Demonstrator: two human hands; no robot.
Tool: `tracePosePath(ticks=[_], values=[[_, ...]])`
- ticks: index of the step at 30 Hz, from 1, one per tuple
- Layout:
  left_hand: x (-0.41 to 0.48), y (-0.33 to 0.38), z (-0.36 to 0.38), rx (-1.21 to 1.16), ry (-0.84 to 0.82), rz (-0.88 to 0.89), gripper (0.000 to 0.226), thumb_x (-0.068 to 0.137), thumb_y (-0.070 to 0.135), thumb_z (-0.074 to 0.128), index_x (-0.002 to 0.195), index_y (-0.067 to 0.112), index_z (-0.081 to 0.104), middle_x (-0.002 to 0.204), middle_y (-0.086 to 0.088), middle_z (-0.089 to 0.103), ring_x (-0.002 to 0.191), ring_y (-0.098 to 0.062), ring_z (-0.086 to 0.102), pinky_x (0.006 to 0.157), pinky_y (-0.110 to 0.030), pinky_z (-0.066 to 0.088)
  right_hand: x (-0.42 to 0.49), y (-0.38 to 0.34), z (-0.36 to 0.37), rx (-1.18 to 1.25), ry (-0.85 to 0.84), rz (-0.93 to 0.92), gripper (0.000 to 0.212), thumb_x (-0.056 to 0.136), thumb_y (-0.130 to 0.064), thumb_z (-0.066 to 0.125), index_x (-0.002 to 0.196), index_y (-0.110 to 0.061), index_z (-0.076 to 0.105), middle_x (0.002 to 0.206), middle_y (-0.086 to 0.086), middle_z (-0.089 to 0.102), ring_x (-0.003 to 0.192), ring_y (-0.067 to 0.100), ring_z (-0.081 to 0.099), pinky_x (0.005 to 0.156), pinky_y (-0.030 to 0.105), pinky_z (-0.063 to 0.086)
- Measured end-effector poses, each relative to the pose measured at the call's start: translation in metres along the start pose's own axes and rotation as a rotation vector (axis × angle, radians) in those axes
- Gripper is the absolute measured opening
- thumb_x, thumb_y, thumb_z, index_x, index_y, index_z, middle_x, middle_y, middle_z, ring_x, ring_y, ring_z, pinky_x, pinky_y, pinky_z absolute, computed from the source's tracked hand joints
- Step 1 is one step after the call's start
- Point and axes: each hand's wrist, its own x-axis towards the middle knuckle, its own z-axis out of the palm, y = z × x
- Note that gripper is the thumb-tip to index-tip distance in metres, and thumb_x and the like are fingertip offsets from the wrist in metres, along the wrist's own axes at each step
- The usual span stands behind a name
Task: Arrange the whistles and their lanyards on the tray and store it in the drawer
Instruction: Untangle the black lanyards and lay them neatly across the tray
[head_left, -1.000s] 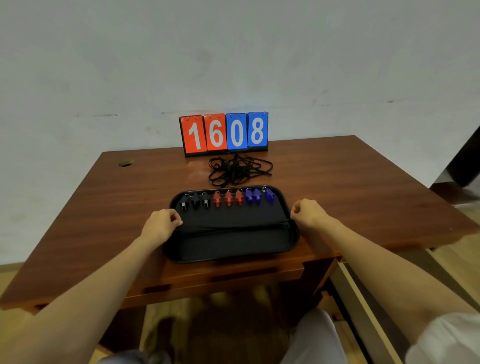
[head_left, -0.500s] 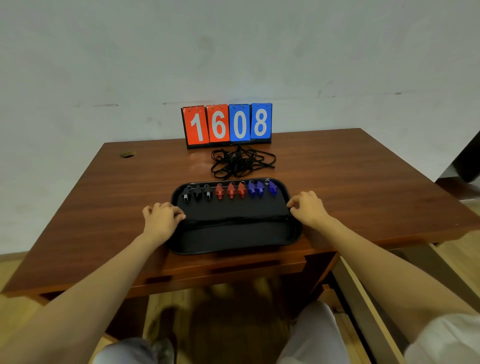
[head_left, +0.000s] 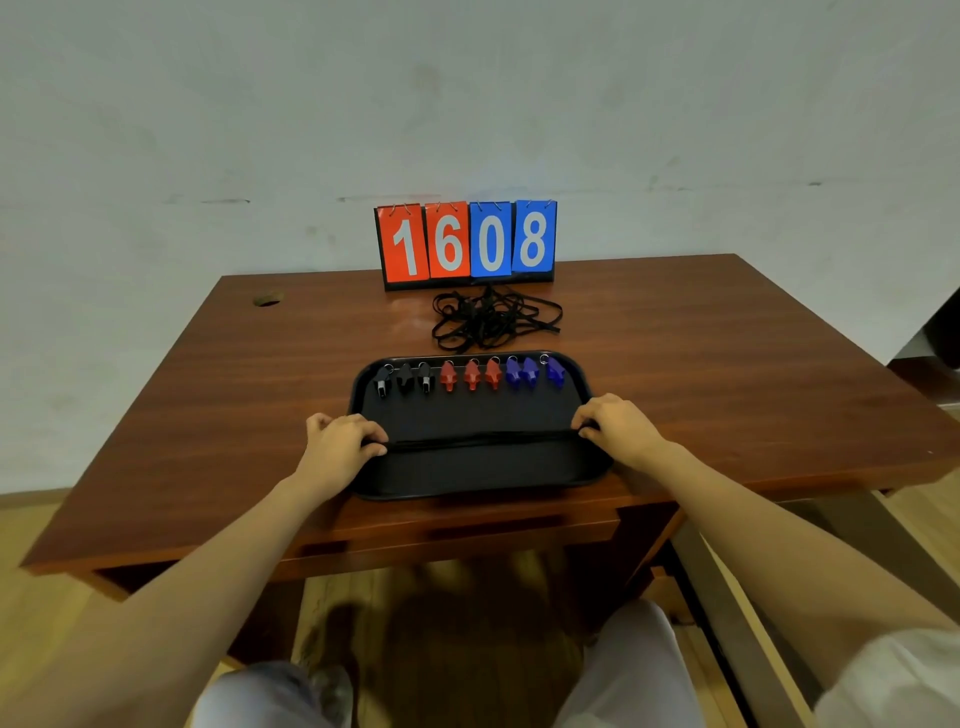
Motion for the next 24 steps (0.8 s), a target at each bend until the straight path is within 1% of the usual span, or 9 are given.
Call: tracePosePath(ticks=[3,6,11,17,20,22,24], values=[[-0.001,-0.002,0.001,-0.038,-0.001,-0.017,0.013,0.092,0.03,0.057,0.1,0.03,0.067,0.111,0.01,0.062,0.11,-0.013,0.05,0.091,-0.033,0.019,0.0,0.001,-0.001,0.008,-0.017,0.01,0.019,0.094,-0.013,0.054,0.108,-0.017,0.066,0.116,0.001,0.063,0.114,0.02,0.049,0.098,0.037,0.042],[0.0,-0.001,0.001,-0.036,-0.021,-0.024,0.016,0.091,0.031,0.058,0.105,0.029,0.067,0.114,0.008,0.061,0.115,-0.015,0.048,0.092,-0.034,0.019,0.0,0.0,-0.002,0.011,-0.037,0.018,0.021,0.093,-0.013,0.054,0.11,-0.018,0.065,0.117,0.001,0.062,0.117,0.022,0.047,0.099,0.04,0.041],[0.003,0.006,0.001,-0.006,-0.046,0.003,0.029,0.09,0.034,0.059,0.118,0.028,0.061,0.121,0.006,0.058,0.12,-0.017,0.045,0.093,-0.035,0.02,0.004,-0.01,-0.007,-0.069,-0.065,-0.012,0.036,0.089,-0.024,0.061,0.124,-0.021,0.056,0.126,0.003,0.056,0.121,0.025,0.045,0.099,0.04,0.04],[0.011,0.024,0.002,-0.001,-0.113,0.06,0.034,0.089,0.038,0.059,0.122,0.028,0.058,0.122,0.007,0.057,0.119,-0.015,0.045,0.095,-0.033,0.02,0.017,-0.02,-0.011,-0.073,-0.211,-0.015,0.043,0.088,-0.021,0.061,0.13,-0.021,0.05,0.132,0.004,0.052,0.121,0.025,0.049,0.099,0.042,0.041],[0.019,0.034,0.001,-0.032,-0.137,0.09,0.039,0.089,0.041,0.058,0.125,0.027,0.056,0.123,0.006,0.057,0.119,-0.015,0.046,0.097,-0.034,0.02,0.026,-0.024,-0.016,0.031,-0.22,-0.042,0.05,0.085,-0.025,0.066,0.132,-0.02,0.049,0.13,0.004,0.054,0.12,0.023,0.05,0.101,0.042,0.042],[0.029,0.044,0.0,-0.072,-0.141,0.119,0.041,0.089,0.044,0.057,0.125,0.026,0.055,0.123,0.006,0.056,0.12,-0.015,0.046,0.099,-0.034,0.021,0.035,-0.03,-0.021,0.16,-0.171,-0.062,0.049,0.084,-0.025,0.068,0.13,-0.017,0.051,0.127,0.004,0.055,0.118,0.021,0.052,0.101,0.035,0.042],[0.043,0.058,-0.002,-0.12,-0.103,0.122,0.039,0.09,0.046,0.054,0.123,0.025,0.057,0.123,0.004,0.057,0.12,-0.017,0.048,0.102,-0.038,0.023,0.048,-0.038,-0.028,0.221,-0.109,-0.082,0.045,0.086,-0.023,0.066,0.129,-0.015,0.053,0.126,0.005,0.056,0.116,0.021,0.053,0.097,0.03,0.041]])
